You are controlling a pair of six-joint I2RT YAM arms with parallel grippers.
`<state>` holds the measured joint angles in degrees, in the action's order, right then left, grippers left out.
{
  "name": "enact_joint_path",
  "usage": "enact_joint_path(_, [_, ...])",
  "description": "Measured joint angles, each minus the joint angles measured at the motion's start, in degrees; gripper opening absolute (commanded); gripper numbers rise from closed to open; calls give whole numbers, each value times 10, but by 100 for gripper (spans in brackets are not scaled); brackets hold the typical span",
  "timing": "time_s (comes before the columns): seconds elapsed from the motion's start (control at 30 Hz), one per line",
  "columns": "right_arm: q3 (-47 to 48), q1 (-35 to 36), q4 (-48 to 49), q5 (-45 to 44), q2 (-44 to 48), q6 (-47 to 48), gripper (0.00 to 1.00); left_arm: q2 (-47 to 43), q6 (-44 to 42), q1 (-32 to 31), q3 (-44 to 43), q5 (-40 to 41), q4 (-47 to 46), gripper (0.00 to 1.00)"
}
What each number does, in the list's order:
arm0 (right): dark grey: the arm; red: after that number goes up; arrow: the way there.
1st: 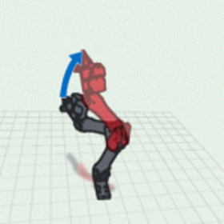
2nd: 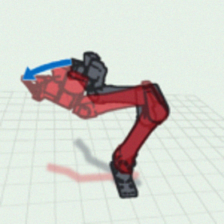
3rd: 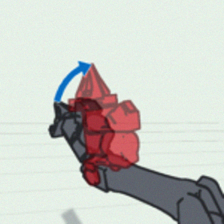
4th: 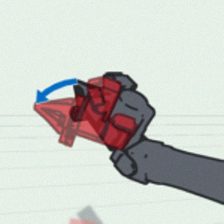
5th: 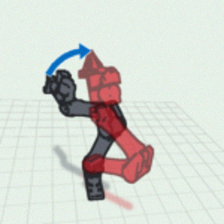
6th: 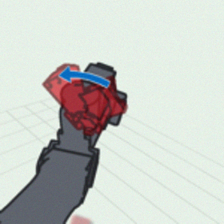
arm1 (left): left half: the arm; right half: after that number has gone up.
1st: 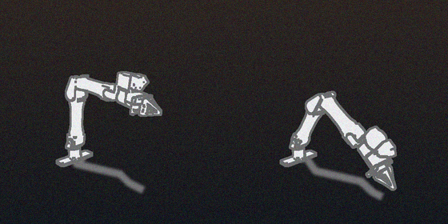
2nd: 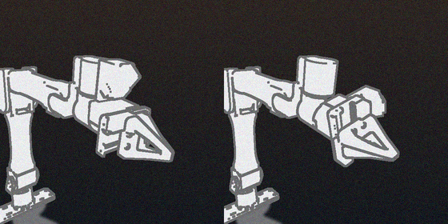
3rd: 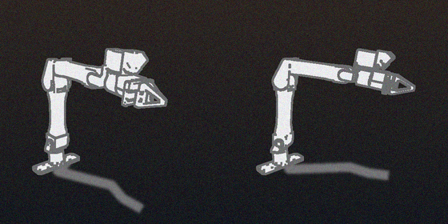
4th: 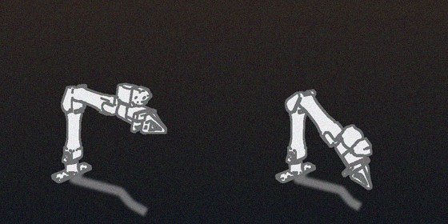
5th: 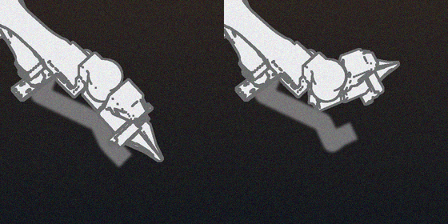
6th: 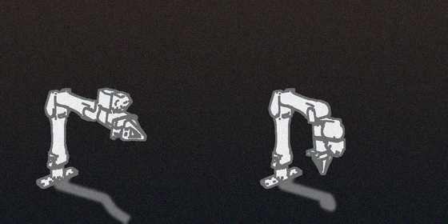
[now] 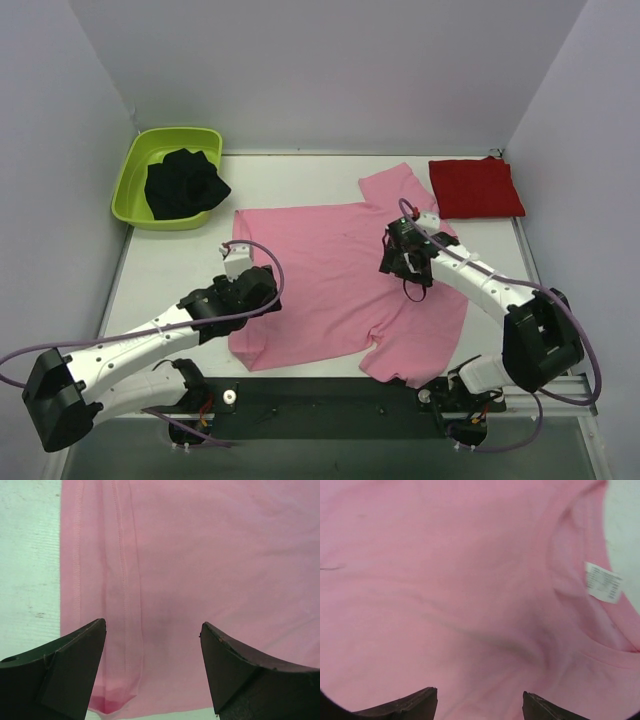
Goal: Fold and stack the t-shirts
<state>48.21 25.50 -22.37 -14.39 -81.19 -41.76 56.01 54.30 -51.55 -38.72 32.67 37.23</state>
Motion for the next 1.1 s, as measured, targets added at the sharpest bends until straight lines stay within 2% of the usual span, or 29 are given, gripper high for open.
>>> enact_joint_path(0.17, [94, 99, 1, 38, -14, 10, 68, 36, -17, 2, 0, -41, -44, 85])
enact_joint_path(0.37, [144, 172, 43, 75, -106, 15, 69, 79, -23, 2, -3, -71, -82, 85])
enact_joint_path(0.6, [148, 182, 44, 70, -218, 24, 69, 81, -23, 1, -3, -76, -89, 85])
enact_joint_path(0.9, [158, 192, 42, 45, -236, 28, 69, 83, -27, 0, -4, -79, -92, 85])
enact_joint_path(1.1, [161, 199, 46, 35, -239, 27, 69, 163, -24, -28, -8, -82, -108, 85])
